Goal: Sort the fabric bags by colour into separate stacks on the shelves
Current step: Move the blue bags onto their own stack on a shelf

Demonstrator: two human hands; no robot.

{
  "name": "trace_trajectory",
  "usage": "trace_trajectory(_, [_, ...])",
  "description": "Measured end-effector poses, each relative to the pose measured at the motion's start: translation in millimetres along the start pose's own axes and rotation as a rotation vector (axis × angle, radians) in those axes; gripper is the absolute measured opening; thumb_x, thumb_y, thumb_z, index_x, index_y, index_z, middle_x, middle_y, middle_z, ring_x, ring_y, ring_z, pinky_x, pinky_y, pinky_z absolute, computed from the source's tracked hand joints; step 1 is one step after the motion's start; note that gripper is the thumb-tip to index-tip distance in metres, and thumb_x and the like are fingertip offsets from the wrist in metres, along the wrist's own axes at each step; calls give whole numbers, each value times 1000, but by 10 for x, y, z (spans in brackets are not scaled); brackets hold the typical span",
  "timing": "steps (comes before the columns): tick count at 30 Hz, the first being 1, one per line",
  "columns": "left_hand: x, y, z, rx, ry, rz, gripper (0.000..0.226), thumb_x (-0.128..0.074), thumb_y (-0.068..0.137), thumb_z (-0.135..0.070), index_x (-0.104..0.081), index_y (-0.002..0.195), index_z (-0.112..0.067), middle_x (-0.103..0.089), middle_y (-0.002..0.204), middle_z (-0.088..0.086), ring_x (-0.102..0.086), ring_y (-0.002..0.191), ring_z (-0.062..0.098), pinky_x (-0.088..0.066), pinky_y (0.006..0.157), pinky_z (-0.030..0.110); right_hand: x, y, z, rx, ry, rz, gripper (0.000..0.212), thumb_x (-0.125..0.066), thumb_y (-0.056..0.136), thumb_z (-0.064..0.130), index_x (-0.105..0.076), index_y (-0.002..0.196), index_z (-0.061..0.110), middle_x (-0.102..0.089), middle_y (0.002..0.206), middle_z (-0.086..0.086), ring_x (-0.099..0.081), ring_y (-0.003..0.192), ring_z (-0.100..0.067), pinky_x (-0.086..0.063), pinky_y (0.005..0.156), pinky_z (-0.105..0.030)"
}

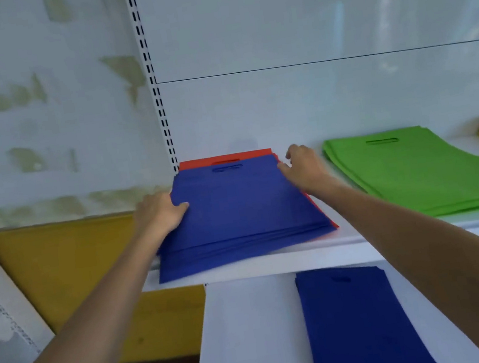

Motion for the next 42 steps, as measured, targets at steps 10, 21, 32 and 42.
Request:
trace_trajectory(10, [-25, 228, 30, -44, -235, -157, 13, -58, 89, -14, -57, 82, -2, -57, 82, 10, -52, 79, 26, -42, 70, 34, -448, 127, -196, -183, 35, 5, 27, -56, 91, 26, -54, 103, 1, -57, 109, -15, -54, 100, -32, -36, 74, -30])
trace_trajectory(21, [32, 130, 22, -105, -248, -214, 29, -50, 91, -4, -56, 119, -8, -61, 115, 13, -56, 107, 28, -46, 87, 36, -196, 15, 60, 46, 6, -245, 15, -49, 91, 6, -52, 104, 0, -53, 110, -16, -48, 100, -32, -33, 67, -32])
trace_trajectory(32, [167, 39, -27, -131, -177, -316, 29, -47, 92, -7, -61, 118, -7, -60, 115, 13, -57, 105, 29, -47, 82, 35, -86, -48, 120, 70, 92, -297, 11, -42, 94, 5, -47, 101, -2, -56, 101, -19, -50, 80, -36, -28, 61, -35])
trace_trajectory(42, [614, -181, -337, -237, -220, -311, 34, -49, 93, -12, -56, 126, -10, -53, 123, 14, -54, 109, 30, -41, 92, 34, 544, -164, 177, 195, 125, -347, 44, -41, 92, -1, -39, 136, 6, -52, 126, -19, -53, 103, -39, -45, 81, -46])
Point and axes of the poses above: each hand's wrist, its own y-axis towards the middle knuckle, its own x-axis out of the back of the hand, z = x × y, the point moved 8 cm from there along y, towards the middle knuckle
